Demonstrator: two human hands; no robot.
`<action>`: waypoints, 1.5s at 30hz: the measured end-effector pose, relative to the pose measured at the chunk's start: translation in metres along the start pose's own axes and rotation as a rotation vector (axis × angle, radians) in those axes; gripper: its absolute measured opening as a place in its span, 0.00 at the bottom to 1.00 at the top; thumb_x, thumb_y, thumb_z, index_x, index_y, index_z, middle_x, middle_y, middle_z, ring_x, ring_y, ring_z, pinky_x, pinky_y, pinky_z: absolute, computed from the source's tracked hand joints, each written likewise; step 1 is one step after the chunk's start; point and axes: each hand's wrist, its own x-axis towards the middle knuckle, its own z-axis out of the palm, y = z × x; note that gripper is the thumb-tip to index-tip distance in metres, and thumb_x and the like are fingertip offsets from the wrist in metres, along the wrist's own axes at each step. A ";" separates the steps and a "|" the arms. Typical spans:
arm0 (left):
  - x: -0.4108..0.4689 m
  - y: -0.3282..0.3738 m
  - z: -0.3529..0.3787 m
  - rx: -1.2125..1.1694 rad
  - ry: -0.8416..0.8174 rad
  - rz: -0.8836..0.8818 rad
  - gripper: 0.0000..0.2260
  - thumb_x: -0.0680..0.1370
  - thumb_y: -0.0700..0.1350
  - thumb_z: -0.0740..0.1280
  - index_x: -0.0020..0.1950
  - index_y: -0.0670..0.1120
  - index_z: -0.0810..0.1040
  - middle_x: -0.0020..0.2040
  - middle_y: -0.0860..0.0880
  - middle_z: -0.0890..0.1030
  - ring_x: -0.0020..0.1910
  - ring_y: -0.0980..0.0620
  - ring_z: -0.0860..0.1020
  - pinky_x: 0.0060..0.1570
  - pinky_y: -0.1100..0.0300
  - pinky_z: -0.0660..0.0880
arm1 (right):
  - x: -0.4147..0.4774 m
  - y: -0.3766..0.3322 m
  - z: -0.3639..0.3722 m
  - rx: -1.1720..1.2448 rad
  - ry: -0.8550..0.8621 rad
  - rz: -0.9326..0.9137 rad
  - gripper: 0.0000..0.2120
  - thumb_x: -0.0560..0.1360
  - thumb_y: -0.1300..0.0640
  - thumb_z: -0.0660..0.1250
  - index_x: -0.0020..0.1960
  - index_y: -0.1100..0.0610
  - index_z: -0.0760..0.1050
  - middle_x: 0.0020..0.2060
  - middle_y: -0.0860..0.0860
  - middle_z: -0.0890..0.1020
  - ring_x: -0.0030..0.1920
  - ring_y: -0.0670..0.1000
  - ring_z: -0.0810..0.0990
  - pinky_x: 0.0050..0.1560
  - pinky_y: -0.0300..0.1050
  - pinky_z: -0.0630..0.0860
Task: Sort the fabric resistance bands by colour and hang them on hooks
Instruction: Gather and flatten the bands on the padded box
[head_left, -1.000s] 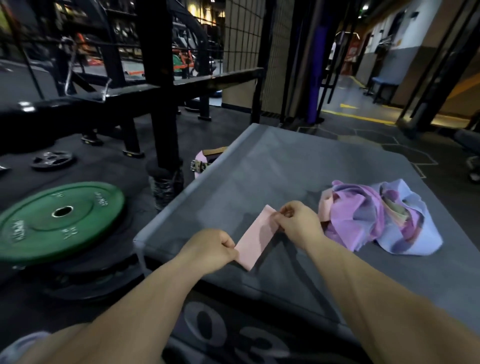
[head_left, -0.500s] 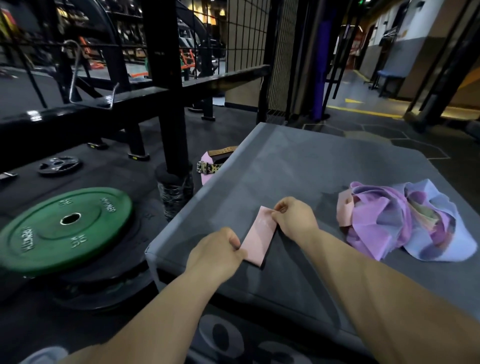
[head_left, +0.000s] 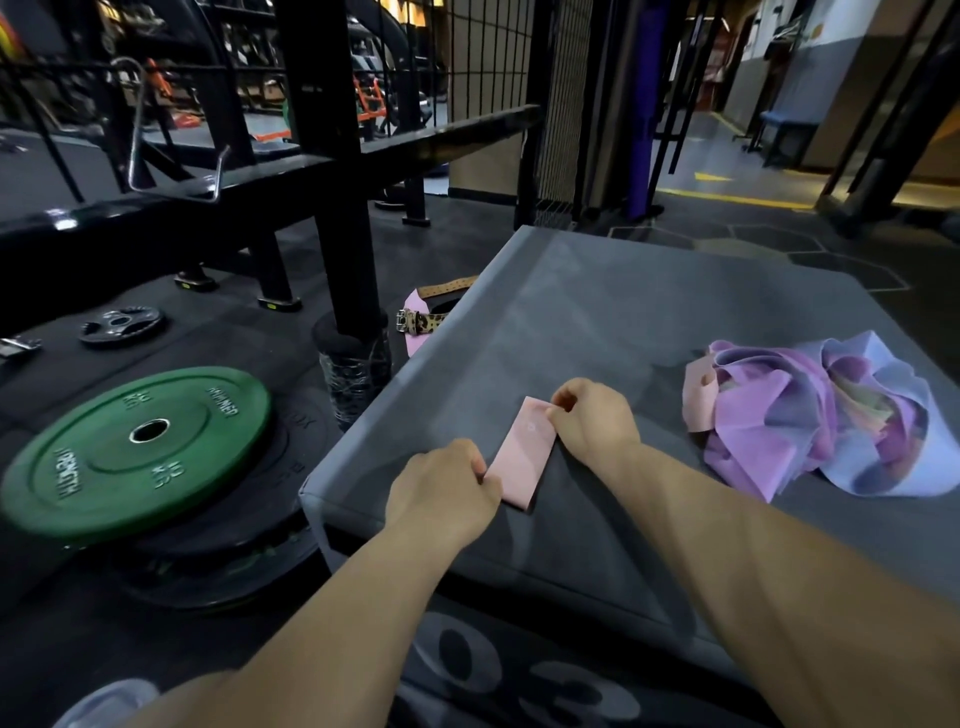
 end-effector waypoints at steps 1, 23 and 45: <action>0.000 0.000 0.000 -0.001 -0.001 -0.002 0.06 0.77 0.54 0.63 0.50 0.55 0.73 0.54 0.54 0.79 0.56 0.49 0.74 0.51 0.56 0.71 | -0.001 0.001 0.000 -0.001 0.002 -0.008 0.09 0.76 0.56 0.66 0.56 0.54 0.79 0.54 0.51 0.83 0.56 0.54 0.79 0.53 0.41 0.71; -0.007 0.009 0.009 -0.002 -0.097 0.160 0.20 0.83 0.46 0.51 0.76 0.54 0.61 0.71 0.47 0.71 0.69 0.45 0.67 0.70 0.54 0.61 | -0.017 0.019 0.003 -0.332 -0.317 -0.398 0.28 0.84 0.44 0.47 0.80 0.52 0.48 0.80 0.47 0.50 0.79 0.46 0.49 0.78 0.47 0.46; -0.006 0.005 0.019 0.181 -0.109 0.222 0.21 0.84 0.49 0.47 0.78 0.57 0.54 0.80 0.56 0.49 0.79 0.51 0.43 0.75 0.44 0.41 | -0.018 0.022 0.004 -0.326 -0.310 -0.413 0.27 0.84 0.44 0.45 0.80 0.51 0.47 0.80 0.47 0.49 0.79 0.45 0.47 0.77 0.43 0.42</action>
